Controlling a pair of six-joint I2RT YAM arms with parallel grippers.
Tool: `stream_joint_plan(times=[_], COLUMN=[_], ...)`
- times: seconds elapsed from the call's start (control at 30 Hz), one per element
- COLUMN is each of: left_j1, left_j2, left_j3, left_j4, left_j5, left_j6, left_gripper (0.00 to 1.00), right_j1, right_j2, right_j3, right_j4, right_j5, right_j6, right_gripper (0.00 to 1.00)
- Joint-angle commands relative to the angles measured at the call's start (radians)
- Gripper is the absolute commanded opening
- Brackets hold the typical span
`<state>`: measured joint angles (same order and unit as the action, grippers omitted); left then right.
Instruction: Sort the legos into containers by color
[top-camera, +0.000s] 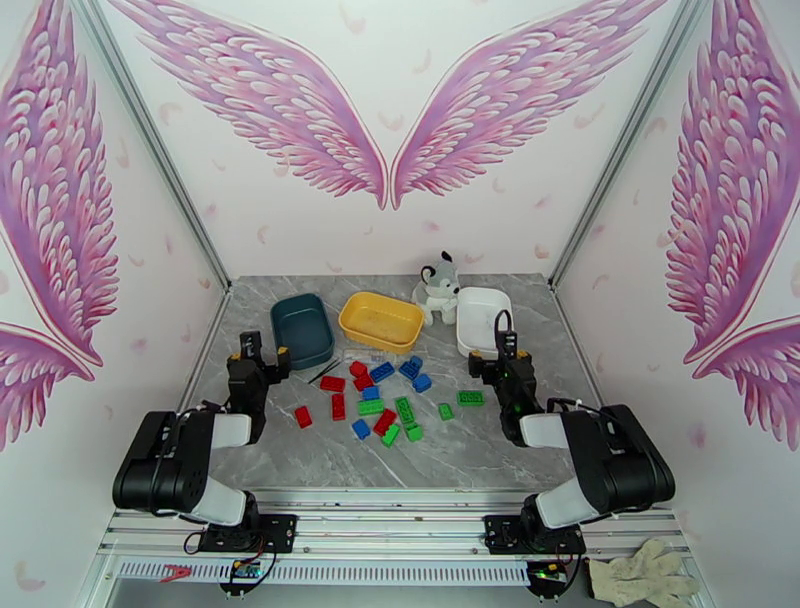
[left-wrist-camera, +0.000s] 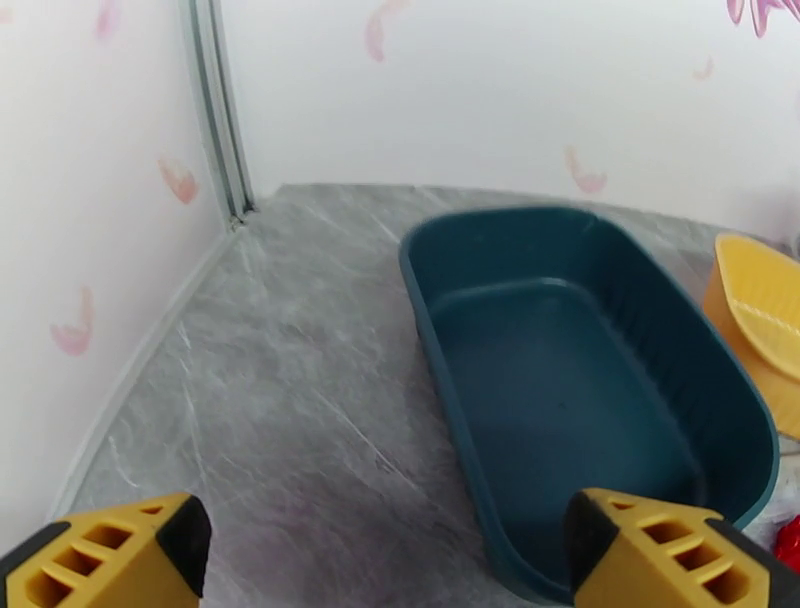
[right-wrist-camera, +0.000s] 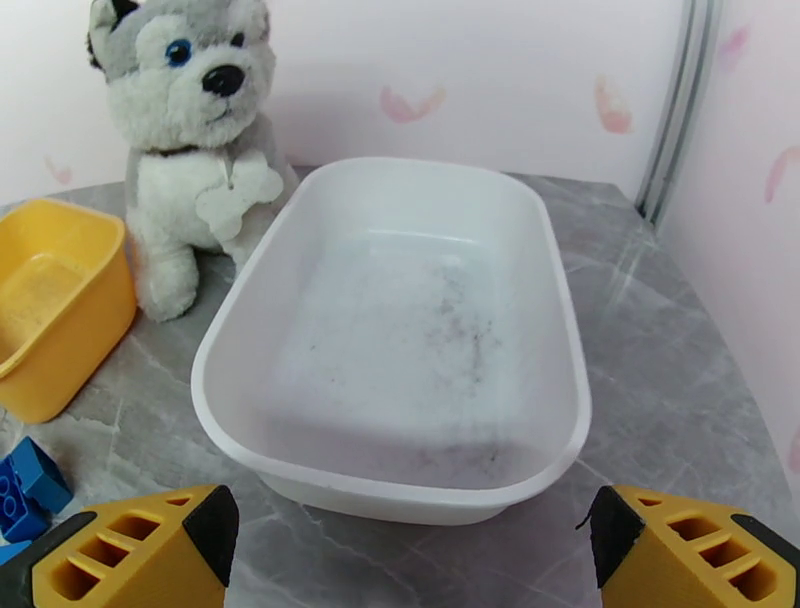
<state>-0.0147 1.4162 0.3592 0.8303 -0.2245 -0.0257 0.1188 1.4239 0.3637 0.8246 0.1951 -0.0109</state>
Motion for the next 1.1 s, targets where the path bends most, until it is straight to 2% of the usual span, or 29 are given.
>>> stream_joint_plan(times=[0.0, 0.07, 0.13, 0.23, 0.33, 0.4, 0.47, 0.57, 0.67, 0.73, 0.8, 0.87, 0.97, 1.07], left_j1=[-0.052, -0.101, -0.129, -0.148, -0.146, -0.148, -0.151, -0.16, -0.162, -0.144, -0.146, -0.168, -0.206, -0.247], left_j2=[-0.14, -0.226, -0.316, -0.47, -0.594, -0.66, -0.702, -0.741, -0.782, -0.8, -0.805, -0.8, -0.807, -0.717], left_j3=[-0.007, -0.032, -0.034, 0.005, 0.046, 0.063, 0.061, 0.029, -0.079, -0.091, -0.001, 0.054, 0.012, 0.11], left_j4=[-0.076, -0.048, -0.087, -0.242, -0.343, -0.379, -0.367, -0.358, -0.274, -0.313, -0.498, -0.611, -0.619, -0.773], left_j5=[-0.105, -0.145, -0.125, -0.118, -0.057, 0.027, 0.069, -0.004, -0.044, 0.008, 0.073, 0.073, 0.033, 0.092], left_j6=[0.041, 0.023, -0.027, -0.167, -0.313, -0.392, -0.537, -0.83, -1.022, -1.018, -0.914, -0.857, -0.917, -0.808], left_gripper=[0.99, 0.99, 0.99, 0.99, 0.99, 0.99, 0.99, 0.99, 0.99, 0.99, 0.99, 0.99, 0.99, 0.99], right_j1=[0.01, 0.019, 0.019, 0.019, 0.018, 0.018, 0.019, 0.019, 0.019, 0.019, 0.019, 0.019, 0.022, 0.024], right_j2=[-0.149, -0.251, -0.351, -0.484, -0.516, -0.504, -0.487, -0.513, -0.609, -0.68, -0.702, -0.66, -0.593, -0.504], right_j3=[-0.03, -0.042, -0.035, 0.094, 0.246, 0.325, 0.409, 0.431, 0.355, 0.278, 0.243, 0.278, 0.265, 0.302], right_j4=[-0.062, -0.115, -0.209, -0.568, -0.841, -0.961, -1.105, -1.215, -1.166, -1.058, -0.997, -1.036, -0.987, -0.996], right_j5=[0.072, 0.119, 0.135, 0.187, 0.092, 0.0, -0.033, 0.021, -0.012, -0.099, -0.174, -0.221, -0.292, -0.376], right_j6=[0.018, 0.095, 0.21, 0.394, 0.483, 0.568, 0.649, 0.732, 0.693, 0.648, 0.637, 0.624, 0.642, 0.628], right_gripper=[0.99, 0.99, 0.99, 0.99, 0.99, 0.99, 0.99, 0.99, 0.99, 0.99, 0.99, 0.99, 0.95, 0.92])
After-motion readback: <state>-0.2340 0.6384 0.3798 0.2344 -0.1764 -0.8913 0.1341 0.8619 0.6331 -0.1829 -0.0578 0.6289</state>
